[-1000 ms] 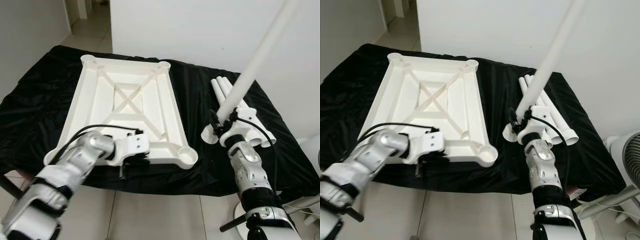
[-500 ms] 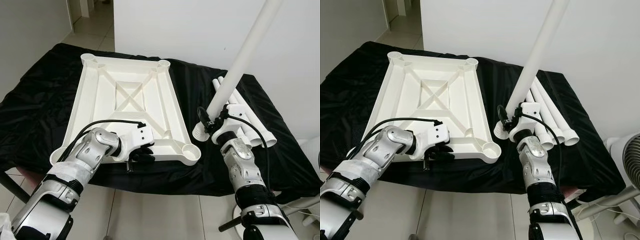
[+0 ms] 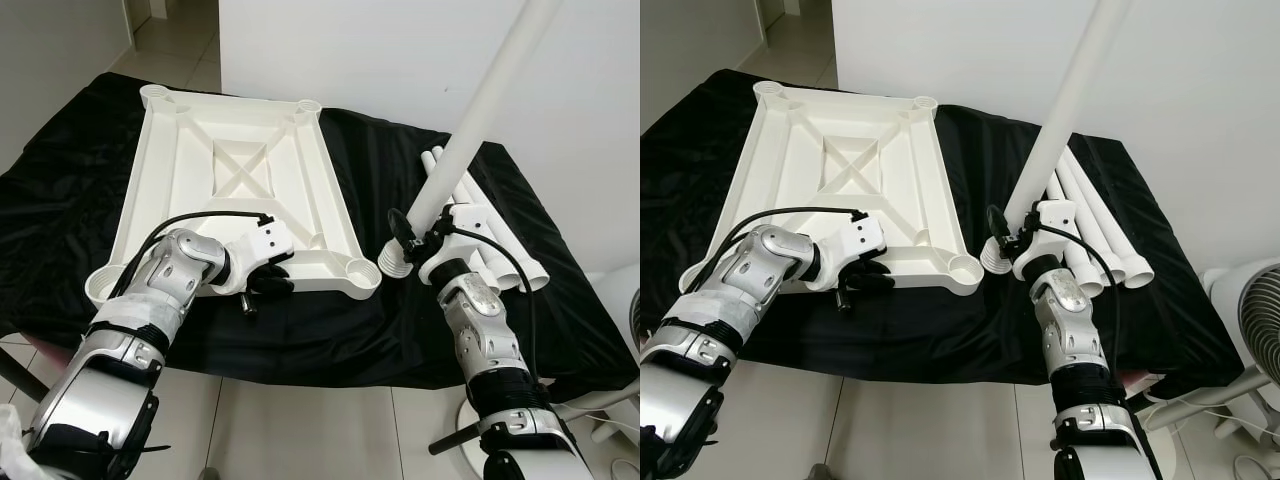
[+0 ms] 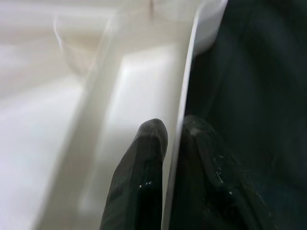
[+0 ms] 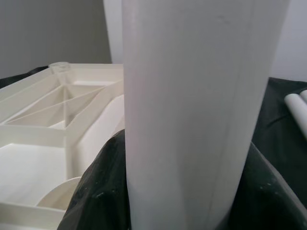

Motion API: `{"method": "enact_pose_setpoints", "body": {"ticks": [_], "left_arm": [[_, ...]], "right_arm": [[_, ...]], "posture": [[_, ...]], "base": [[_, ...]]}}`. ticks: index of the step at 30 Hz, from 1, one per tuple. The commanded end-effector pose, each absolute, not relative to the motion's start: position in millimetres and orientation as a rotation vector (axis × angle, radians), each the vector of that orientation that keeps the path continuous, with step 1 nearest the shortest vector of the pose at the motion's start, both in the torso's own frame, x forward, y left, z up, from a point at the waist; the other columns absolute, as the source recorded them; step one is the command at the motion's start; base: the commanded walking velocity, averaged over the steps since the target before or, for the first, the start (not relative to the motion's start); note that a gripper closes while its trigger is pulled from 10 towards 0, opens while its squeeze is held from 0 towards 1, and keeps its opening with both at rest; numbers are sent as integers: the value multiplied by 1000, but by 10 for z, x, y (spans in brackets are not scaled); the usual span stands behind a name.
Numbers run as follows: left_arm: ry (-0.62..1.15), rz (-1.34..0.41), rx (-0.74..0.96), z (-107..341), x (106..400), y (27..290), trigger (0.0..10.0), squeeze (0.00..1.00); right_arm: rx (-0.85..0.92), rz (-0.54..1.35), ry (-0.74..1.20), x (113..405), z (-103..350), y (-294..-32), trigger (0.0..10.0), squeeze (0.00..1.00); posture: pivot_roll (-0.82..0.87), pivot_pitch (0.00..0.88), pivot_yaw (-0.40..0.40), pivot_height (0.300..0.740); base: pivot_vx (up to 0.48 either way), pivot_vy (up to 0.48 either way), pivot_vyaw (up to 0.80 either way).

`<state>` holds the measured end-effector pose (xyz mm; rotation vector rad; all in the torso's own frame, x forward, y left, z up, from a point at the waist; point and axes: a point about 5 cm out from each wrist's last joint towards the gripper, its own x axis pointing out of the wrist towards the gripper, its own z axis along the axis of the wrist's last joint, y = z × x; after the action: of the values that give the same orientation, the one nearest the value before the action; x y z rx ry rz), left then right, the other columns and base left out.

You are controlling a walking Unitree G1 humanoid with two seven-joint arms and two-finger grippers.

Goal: Building children table

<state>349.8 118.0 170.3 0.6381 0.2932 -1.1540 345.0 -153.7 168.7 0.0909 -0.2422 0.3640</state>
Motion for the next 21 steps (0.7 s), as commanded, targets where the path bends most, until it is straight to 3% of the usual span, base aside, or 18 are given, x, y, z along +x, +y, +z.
{"method": "enact_pose_setpoints", "body": {"ticks": [1,2,3,4,9,10,21], "left_arm": [[122,-1022,590,1803,3467,1086,10000,0],[116,-1077,562,1803,3403,1058,10000,114],[116,-1077,562,1803,3403,1058,10000,114],[112,-1117,501,1820,3353,1026,10000,1000],[66,-1074,452,1892,3353,1004,10000,1000],[51,-1026,441,1903,3370,1013,10000,0],[51,-809,281,1851,3301,1141,10000,0]], "right_arm": [[112,369,-238,3432,1674,-1561,10000,0],[114,373,-239,3434,1674,-1546,10000,0],[114,373,-239,3434,1674,-1546,10000,0],[110,378,-239,3446,1672,-1511,10000,0],[89,375,-241,3476,1677,-1441,10000,0],[83,392,-243,3483,1686,-1402,10000,0],[61,491,-216,3478,1575,-1213,10000,0]], "posture": [[137,49,-149,740],[137,49,-149,740],[137,49,-149,740],[139,48,-149,740],[143,44,-151,740],[145,44,-152,740],[179,41,-175,740]], "base": [[0,0,0],[0,0,0],[0,0,0],[0,0,0],[0,0,0],[0,0,0],[0,0,0]]}}
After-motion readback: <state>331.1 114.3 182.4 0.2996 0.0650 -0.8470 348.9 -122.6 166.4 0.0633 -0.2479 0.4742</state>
